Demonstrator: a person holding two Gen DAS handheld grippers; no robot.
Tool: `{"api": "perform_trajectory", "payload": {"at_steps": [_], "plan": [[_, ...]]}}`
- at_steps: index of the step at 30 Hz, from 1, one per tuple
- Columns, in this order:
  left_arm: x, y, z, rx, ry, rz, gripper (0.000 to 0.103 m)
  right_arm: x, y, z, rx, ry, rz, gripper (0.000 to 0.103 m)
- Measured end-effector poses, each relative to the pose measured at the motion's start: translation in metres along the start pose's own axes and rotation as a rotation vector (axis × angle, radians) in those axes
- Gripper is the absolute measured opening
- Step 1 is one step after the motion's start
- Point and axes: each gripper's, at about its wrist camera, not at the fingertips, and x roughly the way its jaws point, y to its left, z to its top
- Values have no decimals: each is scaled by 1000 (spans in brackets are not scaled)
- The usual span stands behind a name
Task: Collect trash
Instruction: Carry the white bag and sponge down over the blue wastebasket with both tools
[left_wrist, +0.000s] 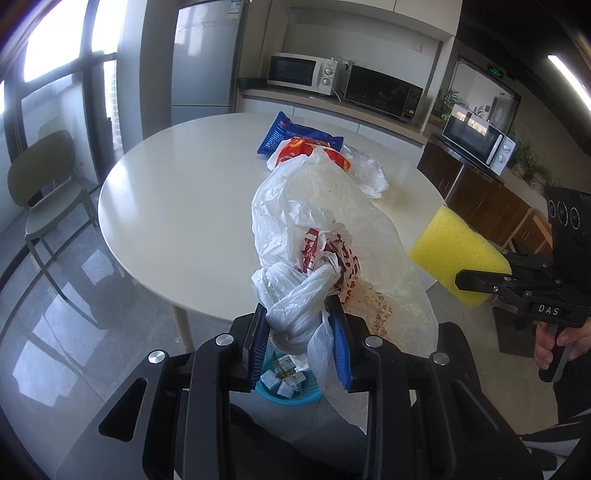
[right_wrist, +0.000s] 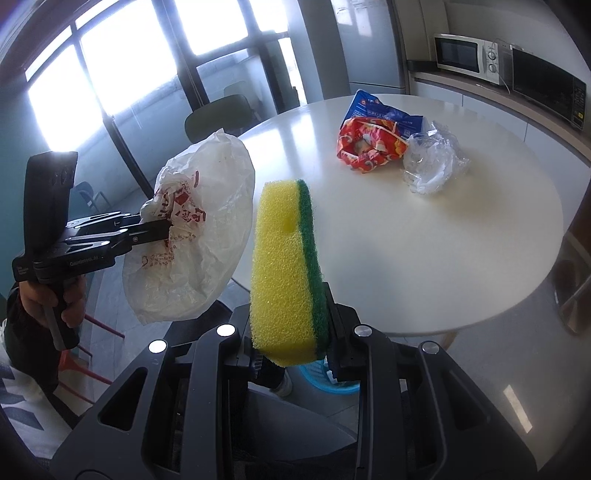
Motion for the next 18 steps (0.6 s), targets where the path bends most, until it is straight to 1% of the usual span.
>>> {"api": "perform_trajectory", "payload": {"at_steps": [6, 12, 18], "plan": [[-1, -3, -26, 25, 29, 2, 30, -1, 14, -20, -12, 36, 17, 25], [6, 3, -52, -3, 76, -9, 30, 8, 22, -39, -14, 76, 43, 25], [24, 8, -75, -36, 139, -18, 30, 27, 20, -62, 12, 137, 63, 25]]}}
